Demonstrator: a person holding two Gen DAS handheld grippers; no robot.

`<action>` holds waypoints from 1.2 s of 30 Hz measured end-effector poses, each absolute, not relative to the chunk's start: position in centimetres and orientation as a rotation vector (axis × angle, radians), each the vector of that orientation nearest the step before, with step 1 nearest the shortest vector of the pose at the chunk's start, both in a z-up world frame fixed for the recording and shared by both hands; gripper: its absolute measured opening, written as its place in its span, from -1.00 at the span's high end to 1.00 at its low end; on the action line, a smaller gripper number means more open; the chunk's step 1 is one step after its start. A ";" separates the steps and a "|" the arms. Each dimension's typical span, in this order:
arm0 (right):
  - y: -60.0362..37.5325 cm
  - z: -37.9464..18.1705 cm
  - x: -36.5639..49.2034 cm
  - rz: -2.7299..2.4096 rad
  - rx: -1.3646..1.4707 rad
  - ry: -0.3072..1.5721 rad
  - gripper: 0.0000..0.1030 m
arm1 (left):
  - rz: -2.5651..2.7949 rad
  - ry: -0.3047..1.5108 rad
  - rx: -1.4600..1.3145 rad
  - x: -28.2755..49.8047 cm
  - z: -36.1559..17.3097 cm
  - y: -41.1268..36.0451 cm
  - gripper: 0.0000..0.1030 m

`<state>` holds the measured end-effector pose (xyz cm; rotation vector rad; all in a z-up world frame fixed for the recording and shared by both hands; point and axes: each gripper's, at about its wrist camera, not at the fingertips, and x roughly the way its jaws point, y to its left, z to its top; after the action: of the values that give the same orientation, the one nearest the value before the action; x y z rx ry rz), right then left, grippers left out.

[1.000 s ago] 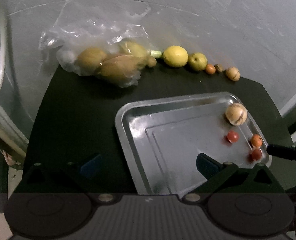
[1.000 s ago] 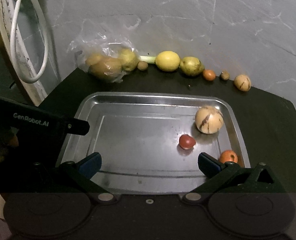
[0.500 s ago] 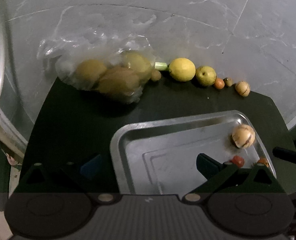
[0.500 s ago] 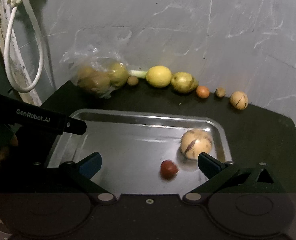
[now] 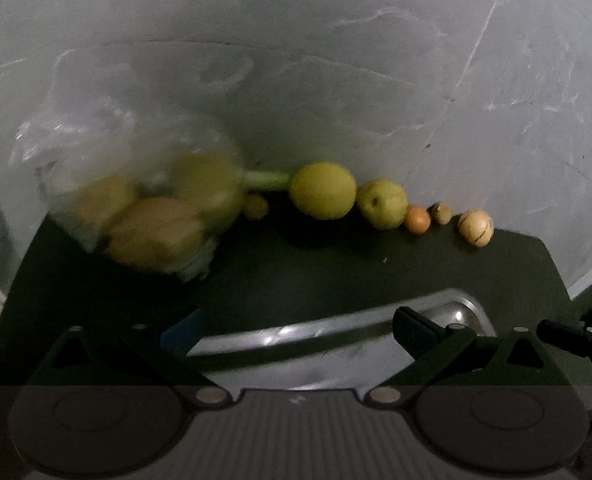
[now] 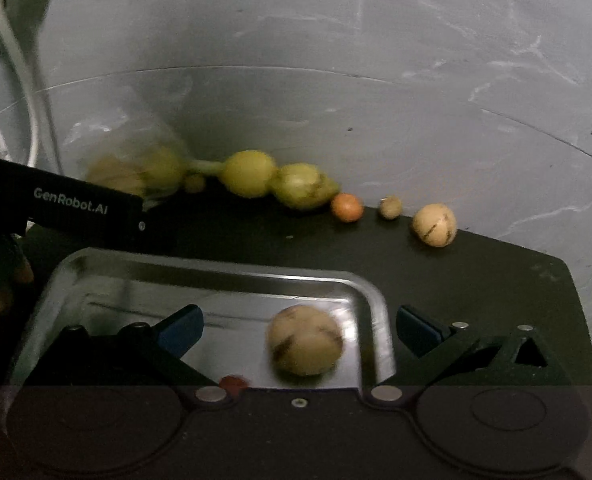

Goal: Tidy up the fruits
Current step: 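Move both open tools over to the fruit row along the wall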

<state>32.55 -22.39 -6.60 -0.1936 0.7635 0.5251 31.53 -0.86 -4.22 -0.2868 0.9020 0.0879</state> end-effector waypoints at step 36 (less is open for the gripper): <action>-28.2 -11.3 43.2 0.405 -0.266 0.667 -0.79 | 0.063 0.874 -0.516 43.5 -8.1 -10.4 -0.98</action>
<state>43.25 -28.18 -11.31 -0.2663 0.6670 0.4049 43.48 -10.38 -8.13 -0.5163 0.8740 0.0634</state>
